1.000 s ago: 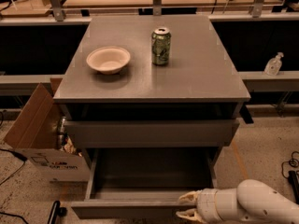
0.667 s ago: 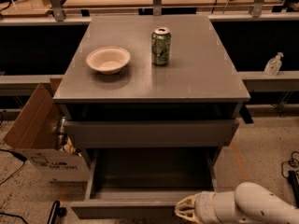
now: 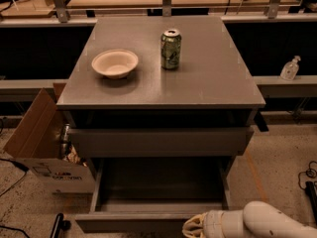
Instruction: Close middle drawer
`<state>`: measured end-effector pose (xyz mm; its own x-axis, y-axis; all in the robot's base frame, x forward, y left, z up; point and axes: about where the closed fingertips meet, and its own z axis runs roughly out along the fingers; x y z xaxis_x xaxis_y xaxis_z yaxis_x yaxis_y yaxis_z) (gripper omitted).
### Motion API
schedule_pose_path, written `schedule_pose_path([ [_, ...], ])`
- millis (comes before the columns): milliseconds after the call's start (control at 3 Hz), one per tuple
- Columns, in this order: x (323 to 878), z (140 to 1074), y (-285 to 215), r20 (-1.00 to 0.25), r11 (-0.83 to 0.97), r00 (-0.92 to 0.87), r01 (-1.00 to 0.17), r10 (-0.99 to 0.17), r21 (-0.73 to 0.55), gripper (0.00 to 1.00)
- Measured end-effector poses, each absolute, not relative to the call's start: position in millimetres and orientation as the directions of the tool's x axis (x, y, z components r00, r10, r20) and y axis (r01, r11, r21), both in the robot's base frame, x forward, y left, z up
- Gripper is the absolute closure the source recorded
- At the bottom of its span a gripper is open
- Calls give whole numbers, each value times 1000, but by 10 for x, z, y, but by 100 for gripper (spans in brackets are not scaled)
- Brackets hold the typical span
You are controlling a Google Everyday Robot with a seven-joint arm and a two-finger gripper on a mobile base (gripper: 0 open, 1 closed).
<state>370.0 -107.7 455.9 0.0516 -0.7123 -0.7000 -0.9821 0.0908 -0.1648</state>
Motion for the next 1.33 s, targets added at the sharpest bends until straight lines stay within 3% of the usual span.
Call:
schedule_pose_path([
  [667,3543,3776,-914,-691,107,14,-985,-723,-132,100],
  [1333,3931,3535,-964,-705,143,16,-976,-709,-165,100],
])
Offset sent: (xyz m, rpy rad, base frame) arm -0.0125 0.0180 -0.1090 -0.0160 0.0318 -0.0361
